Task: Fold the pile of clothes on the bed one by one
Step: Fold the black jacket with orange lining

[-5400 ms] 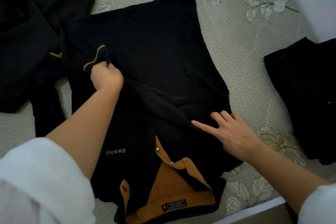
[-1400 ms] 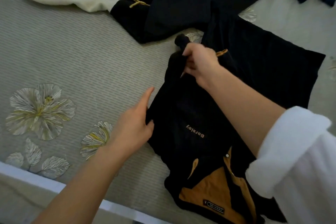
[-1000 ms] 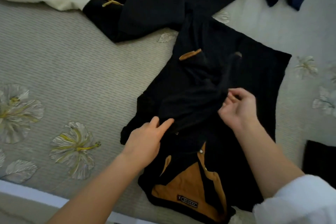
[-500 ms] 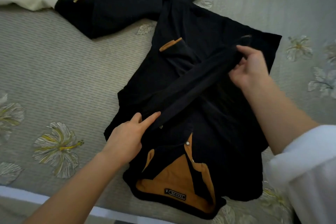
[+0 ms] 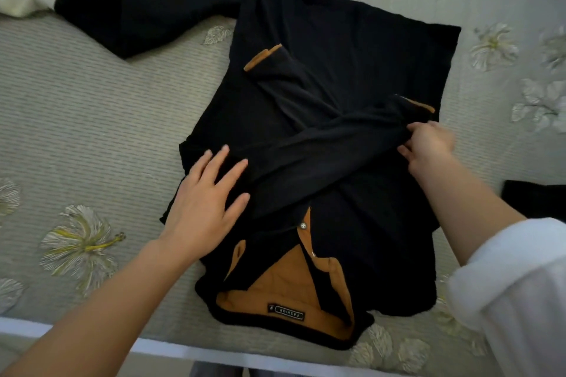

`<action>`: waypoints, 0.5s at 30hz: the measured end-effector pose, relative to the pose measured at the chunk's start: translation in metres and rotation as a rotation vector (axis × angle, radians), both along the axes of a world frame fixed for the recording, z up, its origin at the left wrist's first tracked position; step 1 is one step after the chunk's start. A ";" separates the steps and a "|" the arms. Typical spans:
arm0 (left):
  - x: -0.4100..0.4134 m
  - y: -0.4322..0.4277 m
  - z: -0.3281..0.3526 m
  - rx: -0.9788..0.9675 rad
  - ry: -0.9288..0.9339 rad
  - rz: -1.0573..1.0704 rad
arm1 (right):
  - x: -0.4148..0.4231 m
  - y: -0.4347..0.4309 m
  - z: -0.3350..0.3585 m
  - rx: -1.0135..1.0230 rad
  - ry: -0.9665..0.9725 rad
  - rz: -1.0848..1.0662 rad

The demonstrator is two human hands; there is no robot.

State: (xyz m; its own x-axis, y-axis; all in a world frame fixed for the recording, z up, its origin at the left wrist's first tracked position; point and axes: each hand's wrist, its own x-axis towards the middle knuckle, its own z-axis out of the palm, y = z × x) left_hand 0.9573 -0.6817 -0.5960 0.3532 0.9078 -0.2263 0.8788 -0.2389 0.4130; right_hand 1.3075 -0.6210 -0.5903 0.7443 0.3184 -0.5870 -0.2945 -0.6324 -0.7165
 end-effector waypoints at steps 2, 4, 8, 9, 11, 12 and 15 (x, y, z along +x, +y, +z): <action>-0.002 -0.001 -0.009 -0.157 0.213 -0.026 | 0.003 -0.008 -0.001 -0.123 -0.170 0.161; -0.005 -0.007 -0.016 -0.184 0.292 -0.051 | 0.004 -0.022 0.002 -0.242 -0.394 0.425; -0.007 -0.020 -0.011 -0.103 0.164 -0.075 | -0.020 -0.073 0.022 -0.120 -0.599 0.742; -0.010 -0.026 -0.009 -0.069 0.129 -0.102 | -0.028 -0.095 0.026 -0.093 -0.650 0.822; -0.022 -0.037 -0.002 -0.016 0.088 -0.191 | -0.043 -0.147 0.033 -0.052 -0.715 0.988; -0.030 -0.042 0.002 -0.010 0.077 -0.256 | -0.049 -0.175 0.035 -0.048 -0.729 1.067; -0.055 -0.051 0.009 -0.003 0.103 -0.487 | -0.062 -0.250 0.031 -0.110 -0.805 1.303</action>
